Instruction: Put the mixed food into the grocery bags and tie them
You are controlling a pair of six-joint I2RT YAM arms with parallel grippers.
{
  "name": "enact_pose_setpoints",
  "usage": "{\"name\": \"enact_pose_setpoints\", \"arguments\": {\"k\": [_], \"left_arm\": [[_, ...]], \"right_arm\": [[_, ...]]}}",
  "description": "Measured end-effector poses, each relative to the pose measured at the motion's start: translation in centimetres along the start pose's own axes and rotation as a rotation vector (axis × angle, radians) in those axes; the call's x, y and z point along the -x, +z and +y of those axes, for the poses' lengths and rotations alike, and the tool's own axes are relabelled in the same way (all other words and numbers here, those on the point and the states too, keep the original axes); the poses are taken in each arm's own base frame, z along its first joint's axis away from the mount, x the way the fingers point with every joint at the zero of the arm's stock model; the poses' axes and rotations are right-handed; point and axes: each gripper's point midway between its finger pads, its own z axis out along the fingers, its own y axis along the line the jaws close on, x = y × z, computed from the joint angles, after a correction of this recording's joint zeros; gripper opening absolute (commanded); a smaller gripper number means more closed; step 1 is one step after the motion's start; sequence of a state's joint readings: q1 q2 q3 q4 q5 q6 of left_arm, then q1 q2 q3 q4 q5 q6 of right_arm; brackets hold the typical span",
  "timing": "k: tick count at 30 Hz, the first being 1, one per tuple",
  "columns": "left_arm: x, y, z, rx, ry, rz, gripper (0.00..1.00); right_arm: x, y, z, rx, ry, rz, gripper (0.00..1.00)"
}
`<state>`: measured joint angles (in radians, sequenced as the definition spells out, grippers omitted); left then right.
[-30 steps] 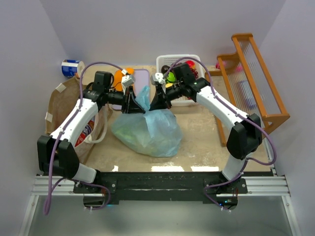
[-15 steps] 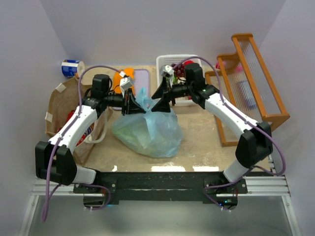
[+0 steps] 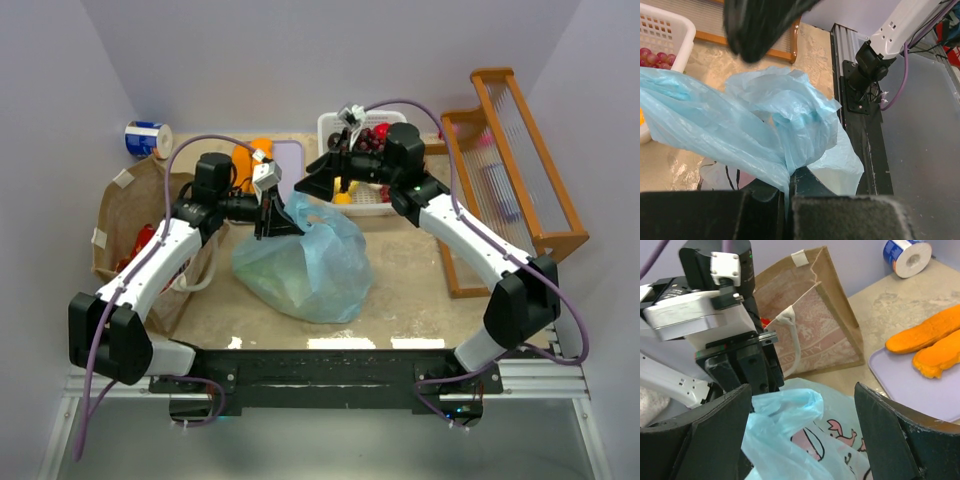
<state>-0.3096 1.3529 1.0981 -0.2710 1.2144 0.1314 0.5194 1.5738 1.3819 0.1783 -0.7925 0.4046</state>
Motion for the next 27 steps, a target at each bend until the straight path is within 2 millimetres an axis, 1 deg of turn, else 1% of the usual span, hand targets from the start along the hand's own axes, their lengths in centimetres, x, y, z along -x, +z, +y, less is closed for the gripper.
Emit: {"name": "enact_pose_setpoints", "arguments": {"k": [1,2,4,5,7,8,9,10,11,12,13,14,16,18,19,22,25,27], "left_arm": [[0.0,0.0,0.0,-0.001,0.002,0.000,0.00],[0.0,0.1,0.0,0.001,0.003,0.002,0.00],[0.0,0.1,0.1,0.008,0.010,0.003,0.00],[-0.1,0.1,0.1,0.012,0.011,0.005,0.00],[0.0,0.1,0.2,0.020,0.013,0.006,0.00],[-0.1,0.1,0.3,0.027,0.013,0.008,0.00],[-0.1,0.0,0.3,0.034,0.013,0.009,0.01],[-0.1,0.0,0.5,0.043,0.014,0.011,0.09],[-0.1,0.0,0.7,0.058,0.016,0.013,0.30],[-0.1,-0.1,0.9,0.075,0.017,0.015,0.39],[-0.1,-0.1,1.1,0.088,0.029,0.017,0.55],[0.0,-0.3,1.4,0.115,0.030,0.020,0.60],[0.2,-0.6,1.8,0.164,0.042,0.022,0.68],[0.7,-1.0,2.0,0.206,0.065,0.019,0.71],[1.1,-1.3,1.9,0.231,0.081,0.015,0.76],[2.6,-2.4,1.3,0.298,0.142,-0.008,0.83],[4.7,-3.7,0.1,0.362,0.221,-0.050,0.85],[6.2,-4.3,-0.8,0.385,0.282,-0.087,0.85]], "right_arm": [[-0.4,0.5,-0.1,-0.009,0.011,0.005,0.85],[-0.9,0.9,-0.3,-0.014,0.021,0.015,0.80],[-2.0,1.5,-0.6,-0.027,0.042,0.036,0.65],[-2.4,1.7,-0.7,-0.031,0.050,0.046,0.48],[-2.9,1.9,-0.8,-0.040,0.065,0.058,0.23],[-3.0,1.9,-0.9,-0.044,0.071,0.060,0.07],[-2.9,1.9,-0.9,-0.048,0.074,0.058,0.03],[-2.8,1.8,-0.8,-0.053,0.078,0.055,0.00],[-2.8,1.7,-0.9,-0.063,0.084,0.051,0.00],[-2.8,1.5,-0.9,-0.071,0.086,0.047,0.00],[-2.7,1.4,-0.9,-0.078,0.086,0.044,0.00],[-2.6,1.3,-0.9,-0.086,0.084,0.038,0.00],[-2.5,1.1,-0.9,-0.095,0.081,0.032,0.00],[-2.5,1.1,-1.0,-0.100,0.081,0.030,0.00],[-2.5,1.1,-1.0,-0.102,0.083,0.031,0.00],[-2.6,1.1,-1.1,-0.104,0.086,0.035,0.00],[-2.7,1.1,-1.0,-0.104,0.087,0.036,0.00],[-2.7,1.1,-1.0,-0.104,0.087,0.036,0.00]]}}
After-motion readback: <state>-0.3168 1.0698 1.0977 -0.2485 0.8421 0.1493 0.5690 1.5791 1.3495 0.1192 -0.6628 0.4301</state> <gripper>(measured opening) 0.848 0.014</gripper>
